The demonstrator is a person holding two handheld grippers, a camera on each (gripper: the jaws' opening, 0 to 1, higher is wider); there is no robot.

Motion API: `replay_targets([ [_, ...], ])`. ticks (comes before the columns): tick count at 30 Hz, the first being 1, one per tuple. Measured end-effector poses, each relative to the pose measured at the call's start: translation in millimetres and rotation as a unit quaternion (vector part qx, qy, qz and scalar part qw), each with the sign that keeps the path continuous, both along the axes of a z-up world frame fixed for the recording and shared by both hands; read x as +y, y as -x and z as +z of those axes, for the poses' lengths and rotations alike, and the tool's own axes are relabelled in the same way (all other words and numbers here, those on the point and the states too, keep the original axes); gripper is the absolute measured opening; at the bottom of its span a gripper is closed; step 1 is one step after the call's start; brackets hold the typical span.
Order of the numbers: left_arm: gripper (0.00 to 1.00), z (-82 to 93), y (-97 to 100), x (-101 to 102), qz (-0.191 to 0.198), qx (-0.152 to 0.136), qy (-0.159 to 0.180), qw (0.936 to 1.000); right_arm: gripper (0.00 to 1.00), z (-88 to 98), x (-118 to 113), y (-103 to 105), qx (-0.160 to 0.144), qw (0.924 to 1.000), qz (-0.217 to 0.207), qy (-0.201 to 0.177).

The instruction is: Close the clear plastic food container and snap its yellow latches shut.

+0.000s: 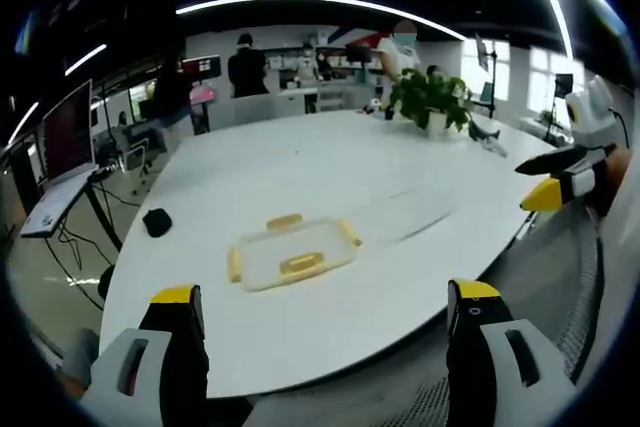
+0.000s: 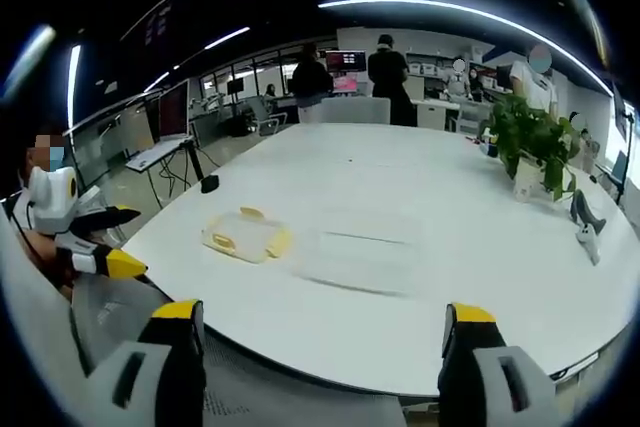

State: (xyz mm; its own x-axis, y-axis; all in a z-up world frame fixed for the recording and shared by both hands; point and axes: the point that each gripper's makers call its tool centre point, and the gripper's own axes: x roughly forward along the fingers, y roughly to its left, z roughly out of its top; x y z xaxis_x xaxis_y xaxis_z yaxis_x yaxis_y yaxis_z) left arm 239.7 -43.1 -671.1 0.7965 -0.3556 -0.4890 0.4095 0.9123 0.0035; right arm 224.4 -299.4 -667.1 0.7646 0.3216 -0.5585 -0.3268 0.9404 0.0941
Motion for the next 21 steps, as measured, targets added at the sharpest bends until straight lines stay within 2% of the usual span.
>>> replay_targets([
  [12, 0.99, 0.9, -0.6, 0, -0.001, 0.002, 0.004, 1.0, 0.99, -0.8, 0, 0, 0.003, 0.9999, 0.006, 0.008],
  [18, 0.98, 7.6, -7.6, 6, -0.003, -0.004, 0.014, 0.9999, 0.99, 6.4, -7, -11, -0.014, 0.9989, 0.022, 0.038],
  [21, 0.93, 10.4, -12.3, 8, -0.012, -0.002, 0.024, 0.9996, 0.98, 9.2, -5, -19, -0.022, 0.9979, 0.043, 0.044],
])
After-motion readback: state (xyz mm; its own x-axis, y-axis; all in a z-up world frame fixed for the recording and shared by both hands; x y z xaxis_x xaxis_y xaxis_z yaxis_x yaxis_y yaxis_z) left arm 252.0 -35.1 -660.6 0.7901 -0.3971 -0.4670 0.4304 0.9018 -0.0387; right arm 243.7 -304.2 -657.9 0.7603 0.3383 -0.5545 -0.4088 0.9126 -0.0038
